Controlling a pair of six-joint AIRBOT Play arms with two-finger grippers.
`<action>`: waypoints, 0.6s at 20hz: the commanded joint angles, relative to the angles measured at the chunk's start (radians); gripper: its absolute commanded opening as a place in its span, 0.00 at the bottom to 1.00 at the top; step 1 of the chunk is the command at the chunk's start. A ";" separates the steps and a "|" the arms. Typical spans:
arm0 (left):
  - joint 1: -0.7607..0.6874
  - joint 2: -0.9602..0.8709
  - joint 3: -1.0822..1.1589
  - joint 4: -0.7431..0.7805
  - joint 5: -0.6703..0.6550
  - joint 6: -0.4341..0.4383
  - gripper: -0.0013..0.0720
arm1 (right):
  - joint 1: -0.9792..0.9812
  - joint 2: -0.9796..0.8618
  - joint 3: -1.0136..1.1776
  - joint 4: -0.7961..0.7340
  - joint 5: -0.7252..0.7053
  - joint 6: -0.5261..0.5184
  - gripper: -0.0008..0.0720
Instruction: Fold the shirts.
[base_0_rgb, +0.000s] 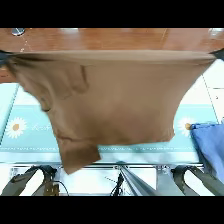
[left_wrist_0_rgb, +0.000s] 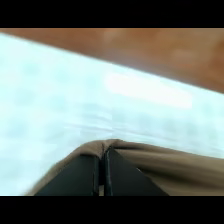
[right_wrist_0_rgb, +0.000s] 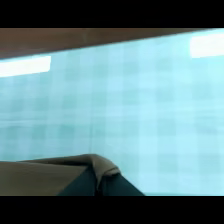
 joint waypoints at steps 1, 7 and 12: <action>-0.110 -0.253 -0.035 -0.079 0.264 0.018 0.05 | 0.066 -0.273 -0.006 0.084 -0.184 -0.044 0.04; -0.179 -0.591 0.099 -0.173 0.408 -0.039 0.05 | 0.092 -0.706 0.312 0.100 -0.212 0.056 0.04; -0.169 -0.658 0.124 -0.172 0.299 -0.068 0.05 | 0.090 -0.835 0.430 0.098 -0.069 0.071 0.04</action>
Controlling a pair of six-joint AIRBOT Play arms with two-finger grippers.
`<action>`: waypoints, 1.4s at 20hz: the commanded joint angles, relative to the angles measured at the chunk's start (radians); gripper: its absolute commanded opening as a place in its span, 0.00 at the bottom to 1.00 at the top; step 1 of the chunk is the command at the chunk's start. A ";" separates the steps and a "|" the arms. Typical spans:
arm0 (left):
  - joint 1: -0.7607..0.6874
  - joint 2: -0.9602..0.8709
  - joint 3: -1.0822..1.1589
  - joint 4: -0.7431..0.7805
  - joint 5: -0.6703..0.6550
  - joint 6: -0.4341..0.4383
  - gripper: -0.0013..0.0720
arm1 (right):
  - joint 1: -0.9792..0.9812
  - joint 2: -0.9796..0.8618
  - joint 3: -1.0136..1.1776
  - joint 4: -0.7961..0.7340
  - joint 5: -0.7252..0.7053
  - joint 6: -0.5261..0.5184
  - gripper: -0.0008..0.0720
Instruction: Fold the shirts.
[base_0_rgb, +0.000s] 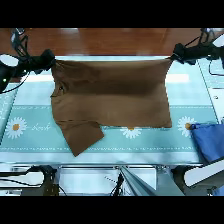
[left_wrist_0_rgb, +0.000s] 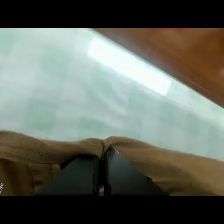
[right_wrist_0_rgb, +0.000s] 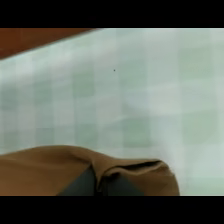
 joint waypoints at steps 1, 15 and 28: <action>0.007 -0.047 0.018 -0.013 -0.084 -0.021 0.05 | -0.003 -0.079 0.062 -0.003 0.086 0.014 0.04; 0.084 -0.107 -0.023 0.179 -0.536 0.074 0.20 | -0.049 -0.030 -0.204 -0.048 0.283 -0.083 0.07; 0.381 0.217 -0.458 0.207 -0.747 0.160 0.98 | -0.282 0.534 -0.702 0.033 0.139 -0.199 0.86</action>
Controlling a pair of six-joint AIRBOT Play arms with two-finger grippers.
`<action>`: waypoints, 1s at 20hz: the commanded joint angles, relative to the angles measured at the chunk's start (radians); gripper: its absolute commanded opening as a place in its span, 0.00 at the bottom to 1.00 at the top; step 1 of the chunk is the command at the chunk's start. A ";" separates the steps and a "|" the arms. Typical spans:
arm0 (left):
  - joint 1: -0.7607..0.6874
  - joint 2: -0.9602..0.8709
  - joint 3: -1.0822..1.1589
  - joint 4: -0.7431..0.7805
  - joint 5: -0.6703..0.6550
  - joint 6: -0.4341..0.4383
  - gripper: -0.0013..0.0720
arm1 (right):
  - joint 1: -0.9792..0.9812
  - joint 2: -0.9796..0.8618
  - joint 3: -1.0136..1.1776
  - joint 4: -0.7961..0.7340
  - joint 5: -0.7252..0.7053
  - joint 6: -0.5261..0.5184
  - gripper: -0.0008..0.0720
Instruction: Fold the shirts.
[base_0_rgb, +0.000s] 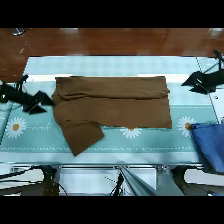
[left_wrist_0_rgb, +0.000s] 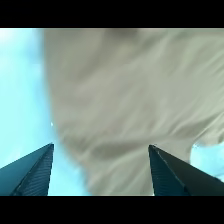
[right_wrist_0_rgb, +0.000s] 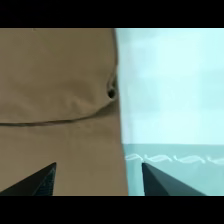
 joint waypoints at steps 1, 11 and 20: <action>0.129 0.147 -0.263 -0.021 0.063 0.025 0.98 | -0.043 0.229 -0.314 0.104 -0.150 -0.072 0.86; 0.108 0.218 -0.597 -0.304 0.232 0.179 0.98 | -0.043 0.401 -0.644 0.359 -0.190 -0.173 0.86; -0.080 0.216 -0.603 -0.412 0.284 0.249 0.05 | -0.274 0.399 -0.632 0.069 -0.175 -0.046 0.86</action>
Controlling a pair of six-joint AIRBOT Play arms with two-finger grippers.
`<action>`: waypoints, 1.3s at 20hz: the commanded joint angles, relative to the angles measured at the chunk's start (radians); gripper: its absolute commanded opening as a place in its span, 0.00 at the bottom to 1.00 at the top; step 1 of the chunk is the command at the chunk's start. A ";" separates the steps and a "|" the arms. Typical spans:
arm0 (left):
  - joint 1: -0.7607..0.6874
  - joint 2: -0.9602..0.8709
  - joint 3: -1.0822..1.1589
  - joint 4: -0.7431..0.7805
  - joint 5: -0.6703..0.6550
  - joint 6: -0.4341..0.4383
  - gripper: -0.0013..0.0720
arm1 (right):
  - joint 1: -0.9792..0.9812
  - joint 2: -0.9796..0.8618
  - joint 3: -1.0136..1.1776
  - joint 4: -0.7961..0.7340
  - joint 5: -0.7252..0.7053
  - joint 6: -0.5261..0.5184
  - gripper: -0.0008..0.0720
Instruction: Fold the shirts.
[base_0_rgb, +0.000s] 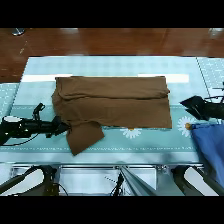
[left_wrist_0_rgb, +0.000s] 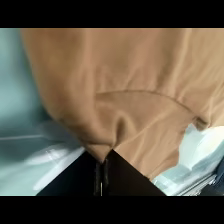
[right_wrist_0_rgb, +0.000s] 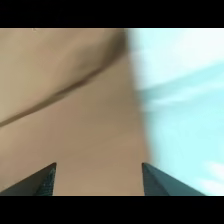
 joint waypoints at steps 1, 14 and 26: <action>-0.028 0.002 0.012 -0.035 -0.023 0.012 0.05 | -0.093 0.000 -0.025 -0.211 0.106 0.108 0.86; -0.030 0.002 0.017 -0.035 -0.019 0.009 0.05 | 0.150 -0.183 -0.104 0.002 0.013 0.068 0.86; 0.035 0.001 0.246 -0.035 -0.132 0.008 0.05 | 0.257 -0.269 0.243 -0.097 0.085 0.078 0.04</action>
